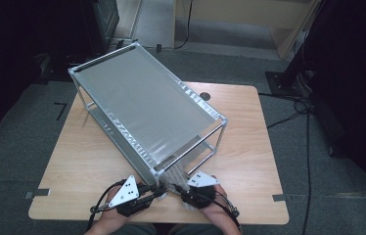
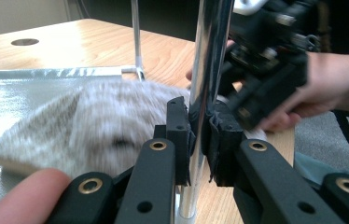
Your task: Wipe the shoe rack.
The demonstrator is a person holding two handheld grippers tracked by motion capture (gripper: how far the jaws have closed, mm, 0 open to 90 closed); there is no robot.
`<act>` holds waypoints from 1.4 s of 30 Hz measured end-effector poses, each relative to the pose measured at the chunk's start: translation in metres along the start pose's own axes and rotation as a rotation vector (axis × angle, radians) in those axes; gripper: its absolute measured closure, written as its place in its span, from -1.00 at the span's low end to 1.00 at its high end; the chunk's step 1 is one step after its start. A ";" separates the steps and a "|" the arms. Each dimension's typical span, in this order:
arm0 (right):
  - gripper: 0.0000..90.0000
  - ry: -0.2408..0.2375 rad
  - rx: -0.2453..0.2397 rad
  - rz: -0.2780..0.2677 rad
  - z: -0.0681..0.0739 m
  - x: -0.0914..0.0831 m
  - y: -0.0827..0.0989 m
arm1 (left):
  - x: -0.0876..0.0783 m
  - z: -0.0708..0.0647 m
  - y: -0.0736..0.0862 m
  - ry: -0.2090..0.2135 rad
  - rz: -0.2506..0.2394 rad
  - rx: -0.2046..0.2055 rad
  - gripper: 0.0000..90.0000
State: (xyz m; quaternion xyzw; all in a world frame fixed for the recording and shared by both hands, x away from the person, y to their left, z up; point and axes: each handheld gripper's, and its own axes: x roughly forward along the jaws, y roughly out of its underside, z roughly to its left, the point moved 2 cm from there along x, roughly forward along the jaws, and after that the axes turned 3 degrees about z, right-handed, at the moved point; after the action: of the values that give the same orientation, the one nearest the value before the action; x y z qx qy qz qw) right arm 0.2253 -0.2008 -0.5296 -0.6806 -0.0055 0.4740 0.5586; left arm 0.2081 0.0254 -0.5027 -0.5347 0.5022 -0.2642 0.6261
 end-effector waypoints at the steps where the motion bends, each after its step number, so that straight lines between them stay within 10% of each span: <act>1: 0.35 0.024 0.029 0.003 -0.006 -0.001 -0.001 | 0.000 0.000 0.000 0.000 0.000 0.000 0.80; 11: 0.33 0.297 0.279 -0.033 -0.070 -0.012 0.002 | -0.001 -0.005 0.001 0.025 0.002 0.025 0.81; 16: -0.15 0.384 0.307 -0.064 -0.080 -0.022 0.003 | -0.002 -0.006 0.001 0.027 0.002 0.025 0.80; 25: -0.54 0.394 0.253 -0.176 -0.068 -0.024 -0.015 | -0.010 -0.004 -0.004 0.023 -0.035 0.020 0.61; 32: 0.22 0.332 0.279 -0.069 -0.067 -0.001 -0.005 | -0.009 -0.007 -0.005 0.019 -0.033 0.038 0.80; 42: 0.29 0.151 0.123 -0.029 -0.006 0.002 -0.005 | -0.009 -0.007 -0.006 0.012 -0.027 0.031 0.79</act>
State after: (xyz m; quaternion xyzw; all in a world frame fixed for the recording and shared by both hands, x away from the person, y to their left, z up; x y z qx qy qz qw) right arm 0.2330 -0.2020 -0.5273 -0.6785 0.0560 0.4129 0.6051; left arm 0.1996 0.0282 -0.4936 -0.5301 0.4948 -0.2834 0.6275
